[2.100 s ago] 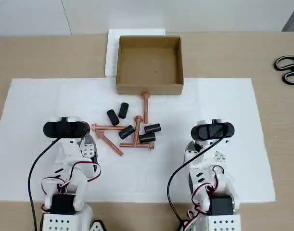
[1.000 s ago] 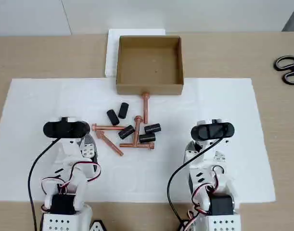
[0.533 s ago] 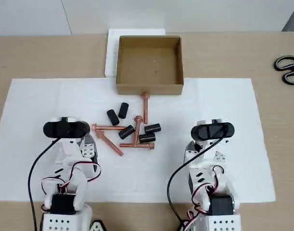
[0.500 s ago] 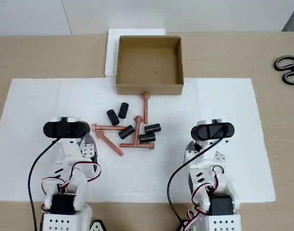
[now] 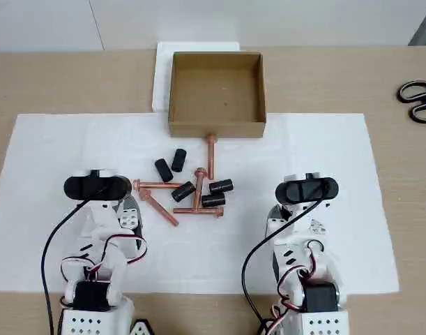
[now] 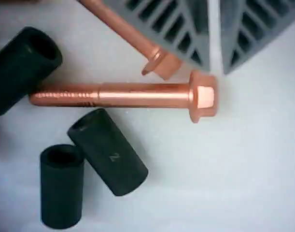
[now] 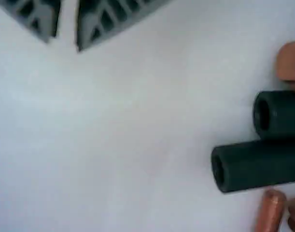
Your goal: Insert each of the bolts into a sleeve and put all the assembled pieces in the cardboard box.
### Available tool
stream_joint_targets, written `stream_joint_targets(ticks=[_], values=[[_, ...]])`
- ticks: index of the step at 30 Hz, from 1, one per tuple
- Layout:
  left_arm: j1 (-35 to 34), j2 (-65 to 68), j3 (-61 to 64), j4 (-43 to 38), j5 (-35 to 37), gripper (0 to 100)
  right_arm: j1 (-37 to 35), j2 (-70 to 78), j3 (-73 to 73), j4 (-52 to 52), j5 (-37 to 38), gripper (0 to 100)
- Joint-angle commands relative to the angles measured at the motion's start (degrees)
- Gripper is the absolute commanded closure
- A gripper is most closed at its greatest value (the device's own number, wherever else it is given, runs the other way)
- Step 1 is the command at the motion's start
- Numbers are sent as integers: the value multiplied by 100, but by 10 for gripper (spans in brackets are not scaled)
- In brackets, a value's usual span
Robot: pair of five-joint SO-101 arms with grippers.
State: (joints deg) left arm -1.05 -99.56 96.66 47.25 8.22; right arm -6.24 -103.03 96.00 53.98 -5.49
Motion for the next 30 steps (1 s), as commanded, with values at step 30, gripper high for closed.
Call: stream_joint_targets(ticks=[30], values=[[35, 8536, -8251, 2743, 1459, 994, -303, 980, -2136, 963, 914, 956]])
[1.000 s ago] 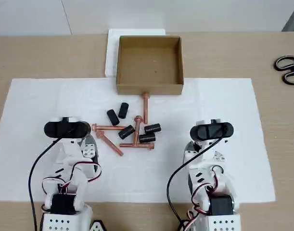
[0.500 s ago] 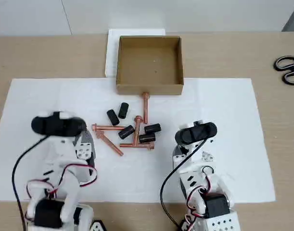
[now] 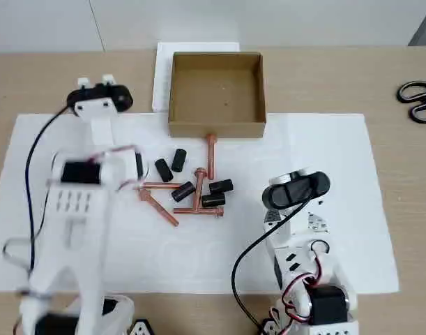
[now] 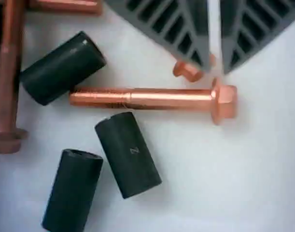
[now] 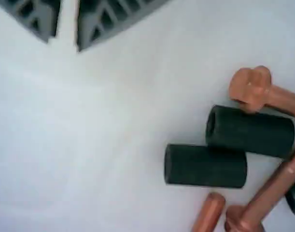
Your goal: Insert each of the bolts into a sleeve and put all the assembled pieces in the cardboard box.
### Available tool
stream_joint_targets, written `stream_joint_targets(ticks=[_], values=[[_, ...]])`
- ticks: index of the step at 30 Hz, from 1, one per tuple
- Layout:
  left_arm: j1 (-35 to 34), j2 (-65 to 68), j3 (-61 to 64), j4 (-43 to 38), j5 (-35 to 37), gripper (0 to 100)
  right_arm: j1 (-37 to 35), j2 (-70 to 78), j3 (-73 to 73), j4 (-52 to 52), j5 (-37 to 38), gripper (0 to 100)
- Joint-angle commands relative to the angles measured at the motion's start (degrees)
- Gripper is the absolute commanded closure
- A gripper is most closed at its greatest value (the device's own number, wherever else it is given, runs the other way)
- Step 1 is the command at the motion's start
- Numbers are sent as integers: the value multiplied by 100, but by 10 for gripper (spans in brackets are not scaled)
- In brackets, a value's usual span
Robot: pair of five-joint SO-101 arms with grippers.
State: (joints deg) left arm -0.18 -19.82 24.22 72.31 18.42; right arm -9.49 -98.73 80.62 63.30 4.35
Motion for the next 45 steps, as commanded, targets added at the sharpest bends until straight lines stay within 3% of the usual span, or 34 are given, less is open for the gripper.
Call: stream_joint_targets(ticks=[1, 9, 17, 21, 25, 38, 45], values=[[-53, 703, -1226, 299, 598, 994, 22, 936, -800, 31, -193, 956], [-202, 932, -1578, 369, 862, 994, -4, 5182, -3578, 321, -1213, 956], [-563, 967, -1578, 360, 853, 994, -347, 9138, -7763, 2246, -3165, 956], [-800, 976, -1578, 369, 844, 994, -1253, 10448, -9477, 3143, -2787, 956], [-914, 976, -1560, 369, 844, 994, -1789, 11257, -10673, 3292, -1960, 956], [-897, 985, -1560, 369, 844, 994, -1965, 13411, -12747, 3257, -1749, 954], [-888, 985, -1552, 334, 862, 994, -2448, 14299, -14251, 3310, -1407, 842]])
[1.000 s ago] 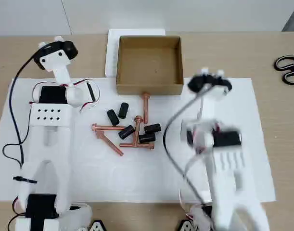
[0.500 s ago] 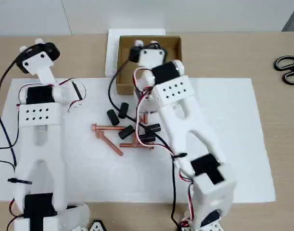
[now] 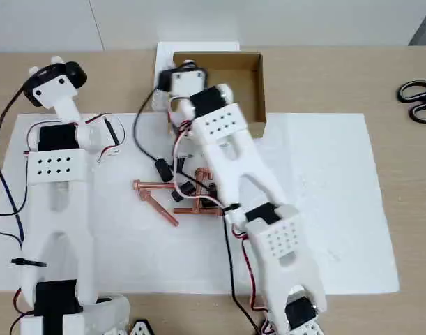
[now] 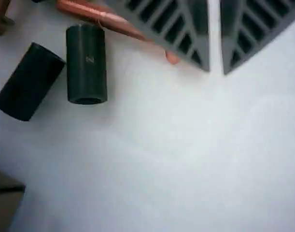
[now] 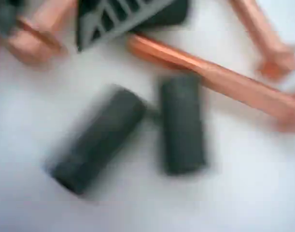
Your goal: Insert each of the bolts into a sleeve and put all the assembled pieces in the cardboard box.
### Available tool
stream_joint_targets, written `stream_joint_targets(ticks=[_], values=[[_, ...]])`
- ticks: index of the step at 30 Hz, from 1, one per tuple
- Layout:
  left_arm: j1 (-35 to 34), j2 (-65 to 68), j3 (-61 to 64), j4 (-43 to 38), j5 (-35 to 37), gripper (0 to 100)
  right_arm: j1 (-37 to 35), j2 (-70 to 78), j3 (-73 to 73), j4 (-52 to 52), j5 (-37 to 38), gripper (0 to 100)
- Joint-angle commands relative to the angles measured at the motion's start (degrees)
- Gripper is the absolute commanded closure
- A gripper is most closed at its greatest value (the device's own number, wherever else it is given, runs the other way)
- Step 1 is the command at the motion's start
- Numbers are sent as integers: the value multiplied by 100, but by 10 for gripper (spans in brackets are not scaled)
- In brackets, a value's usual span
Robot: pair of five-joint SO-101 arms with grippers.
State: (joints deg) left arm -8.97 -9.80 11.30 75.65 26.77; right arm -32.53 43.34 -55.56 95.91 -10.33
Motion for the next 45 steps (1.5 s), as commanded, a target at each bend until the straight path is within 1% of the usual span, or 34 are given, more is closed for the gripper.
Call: stream_joint_targets(ticks=[1, 6, 9, 15, 19, 30, 36, 39, 42, 45], values=[[-9, -18, -259, 0, 26, 994, -180, 189, -677, 48, 62, 835], [-9, -18, -110, -9, 26, 994, -189, 620, -712, -22, 18, 835], [-9, -18, 13, -18, 26, 994, -215, 778, -712, -295, -141, 835], [-9, -18, 22, -97, 26, 994, -321, 945, -712, -620, -167, 835], [-9, -18, 48, -220, 26, 994, -356, 1051, -712, -620, -422, 835], [-9, -18, 48, -220, 26, 994, -365, 1648, -712, -787, -440, 837], [-9, -18, 48, -220, 26, 994, -233, 1640, -712, -778, -440, 838], [-9, -18, 48, -220, 26, 994, -66, 1640, -1037, -716, -431, 888], [-9, -18, 48, -220, 26, 994, 110, 1684, -1275, -699, -431, 995], [-9, -18, 48, -334, 26, 994, 163, 1657, -1275, -655, -431, 987]])
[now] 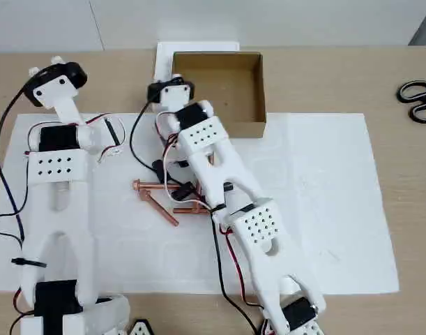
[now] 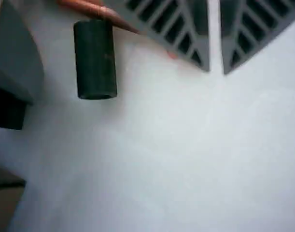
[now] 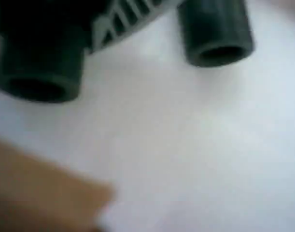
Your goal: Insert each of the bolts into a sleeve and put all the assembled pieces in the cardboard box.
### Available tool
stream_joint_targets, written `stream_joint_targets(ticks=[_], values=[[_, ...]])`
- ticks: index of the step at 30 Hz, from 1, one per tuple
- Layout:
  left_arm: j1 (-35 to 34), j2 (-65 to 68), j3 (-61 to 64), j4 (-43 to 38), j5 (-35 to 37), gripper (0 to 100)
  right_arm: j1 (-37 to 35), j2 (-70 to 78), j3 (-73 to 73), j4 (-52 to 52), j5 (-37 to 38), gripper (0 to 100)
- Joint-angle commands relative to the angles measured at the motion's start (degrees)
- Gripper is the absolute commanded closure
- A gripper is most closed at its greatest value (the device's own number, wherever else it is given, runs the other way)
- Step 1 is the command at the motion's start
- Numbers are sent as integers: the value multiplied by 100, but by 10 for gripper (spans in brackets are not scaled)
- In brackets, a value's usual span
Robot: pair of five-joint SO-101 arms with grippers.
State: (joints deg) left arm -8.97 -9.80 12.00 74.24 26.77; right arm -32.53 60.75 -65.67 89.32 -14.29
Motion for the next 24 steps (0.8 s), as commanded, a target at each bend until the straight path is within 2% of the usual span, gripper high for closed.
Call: stream_joint_targets(ticks=[1, 7, 12, 15, 19, 24], values=[[-9, -18, -22, -202, 26, 994, 171, -119, -308, 92, -35, 996], [0, -26, -31, -255, 18, 994, 303, -620, -1451, 857, 0, 995], [255, -26, -40, -167, 0, 994, 418, -1411, -1345, 1033, 158, 995], [738, -26, -57, -18, -62, 994, 462, -2132, -651, 1051, 448, 995], [1389, -26, -57, 176, -615, 994, 752, -3495, 651, 1051, 527, 995], [1556, -62, -57, 35, -668, 994, 875, -5578, 2532, 1024, 519, 995]])
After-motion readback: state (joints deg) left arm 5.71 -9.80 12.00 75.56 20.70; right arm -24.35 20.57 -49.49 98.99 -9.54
